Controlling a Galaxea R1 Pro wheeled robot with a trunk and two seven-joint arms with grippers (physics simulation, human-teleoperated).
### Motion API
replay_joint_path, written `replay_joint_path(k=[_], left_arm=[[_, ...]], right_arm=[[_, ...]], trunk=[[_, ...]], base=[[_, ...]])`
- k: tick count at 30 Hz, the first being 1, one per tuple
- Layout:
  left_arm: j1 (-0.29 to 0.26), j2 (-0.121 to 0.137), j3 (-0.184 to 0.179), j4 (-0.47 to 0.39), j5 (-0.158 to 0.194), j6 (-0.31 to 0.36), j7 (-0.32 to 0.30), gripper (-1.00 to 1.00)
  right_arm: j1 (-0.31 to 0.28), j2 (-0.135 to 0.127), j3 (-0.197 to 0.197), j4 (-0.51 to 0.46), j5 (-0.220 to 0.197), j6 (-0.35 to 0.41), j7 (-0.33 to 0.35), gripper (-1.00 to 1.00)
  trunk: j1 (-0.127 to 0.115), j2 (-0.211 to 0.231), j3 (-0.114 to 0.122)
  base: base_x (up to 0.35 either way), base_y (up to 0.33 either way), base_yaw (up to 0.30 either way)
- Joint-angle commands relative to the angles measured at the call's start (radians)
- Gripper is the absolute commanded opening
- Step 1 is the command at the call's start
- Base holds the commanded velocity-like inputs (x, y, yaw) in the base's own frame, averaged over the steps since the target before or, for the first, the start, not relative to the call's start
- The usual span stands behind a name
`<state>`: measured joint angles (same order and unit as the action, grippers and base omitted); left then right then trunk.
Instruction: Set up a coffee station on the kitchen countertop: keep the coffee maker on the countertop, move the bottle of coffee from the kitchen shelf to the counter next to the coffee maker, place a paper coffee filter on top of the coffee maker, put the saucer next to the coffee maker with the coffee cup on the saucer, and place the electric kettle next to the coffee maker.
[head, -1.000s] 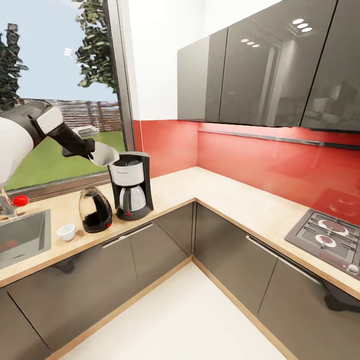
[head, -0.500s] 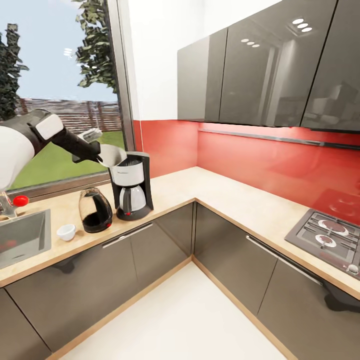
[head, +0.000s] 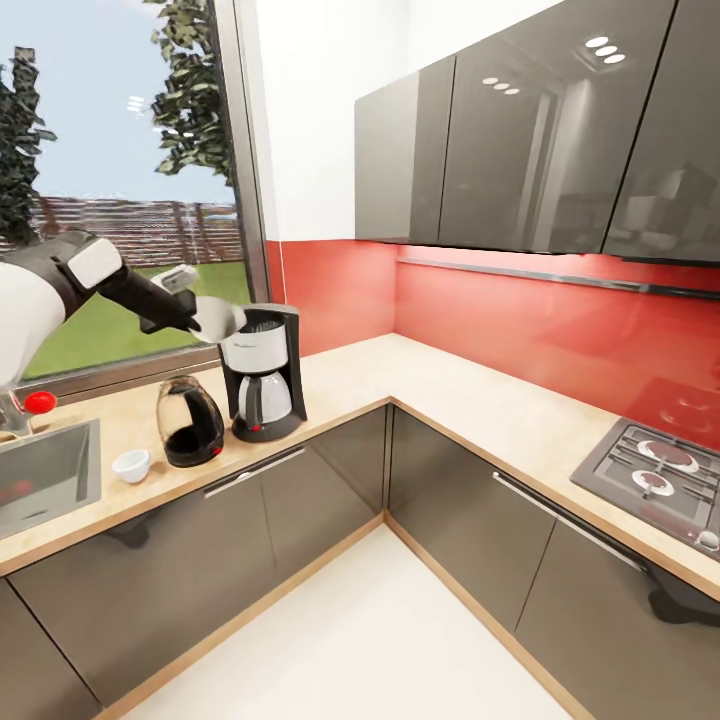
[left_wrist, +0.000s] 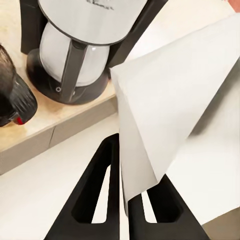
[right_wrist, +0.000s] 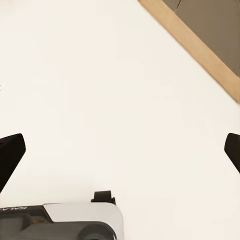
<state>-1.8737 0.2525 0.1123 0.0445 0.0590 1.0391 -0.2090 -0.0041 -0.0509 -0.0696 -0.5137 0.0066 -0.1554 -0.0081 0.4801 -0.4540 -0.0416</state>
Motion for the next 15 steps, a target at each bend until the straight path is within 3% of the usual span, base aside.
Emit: replay_joint_path(k=[1, 15], left_arm=[[0.000, 0.000, 0.006, 0.002, 0.000, 0.002, 0.003, -1.00], [0.002, 0.027, 0.018, -0.003, -0.006, 0.004, 0.003, -1.00]], right_arm=[[0.000, -0.003, -0.001, 0.000, 0.000, -0.002, -0.001, 1.00], [-0.001, -0.009, -0.001, 0.000, 0.000, -0.003, -0.001, 1.00]], trunk=[[0.001, -0.002, -0.002], [0.001, -0.002, -0.002]], base=[[0.000, 0.000, 0.000], [0.000, 0.000, 0.000]])
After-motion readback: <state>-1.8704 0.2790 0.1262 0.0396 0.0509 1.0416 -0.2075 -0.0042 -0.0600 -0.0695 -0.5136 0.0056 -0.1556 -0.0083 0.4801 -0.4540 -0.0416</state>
